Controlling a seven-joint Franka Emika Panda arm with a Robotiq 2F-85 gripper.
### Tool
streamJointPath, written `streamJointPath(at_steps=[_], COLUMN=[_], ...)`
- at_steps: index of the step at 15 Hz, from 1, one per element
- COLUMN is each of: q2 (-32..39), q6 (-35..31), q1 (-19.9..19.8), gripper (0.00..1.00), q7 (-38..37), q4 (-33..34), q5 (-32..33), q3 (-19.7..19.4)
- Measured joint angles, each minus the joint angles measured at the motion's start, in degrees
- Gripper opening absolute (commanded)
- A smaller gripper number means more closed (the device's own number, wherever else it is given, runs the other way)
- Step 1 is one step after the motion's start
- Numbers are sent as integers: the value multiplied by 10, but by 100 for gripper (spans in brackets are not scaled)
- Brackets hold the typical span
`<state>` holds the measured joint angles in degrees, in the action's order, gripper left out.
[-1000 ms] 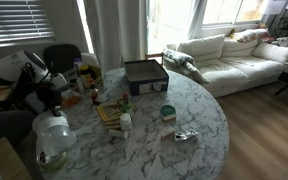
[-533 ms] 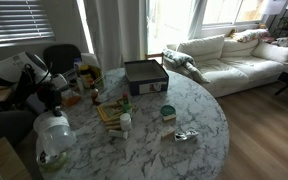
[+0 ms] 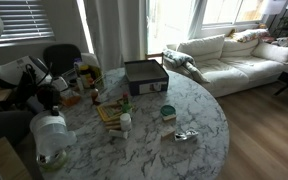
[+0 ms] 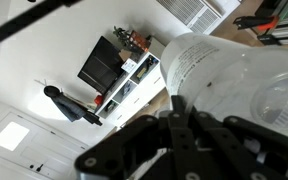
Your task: Pick up the clear cup and pour its contents into the clear measuring spoon
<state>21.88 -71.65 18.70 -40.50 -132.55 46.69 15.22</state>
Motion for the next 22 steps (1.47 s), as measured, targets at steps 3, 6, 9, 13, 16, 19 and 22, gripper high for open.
streamJointPath(at_steps=[3,6,9,13,16,19,22], q2=[20,37,51,66,75,82,89], q6=[17,19,20,20,23,29,43], q1=[4,8,11,15,16,16,19], gripper=[1,1,1,1,1,1,1], q7=[-1,-12,-31,-56,-75,-90,-95], q4=[14,26,36,43,46,50,55], q5=[0,0,3,22,36,45,52], q3=[-1,-3,-8,-14,-19,-21,-21])
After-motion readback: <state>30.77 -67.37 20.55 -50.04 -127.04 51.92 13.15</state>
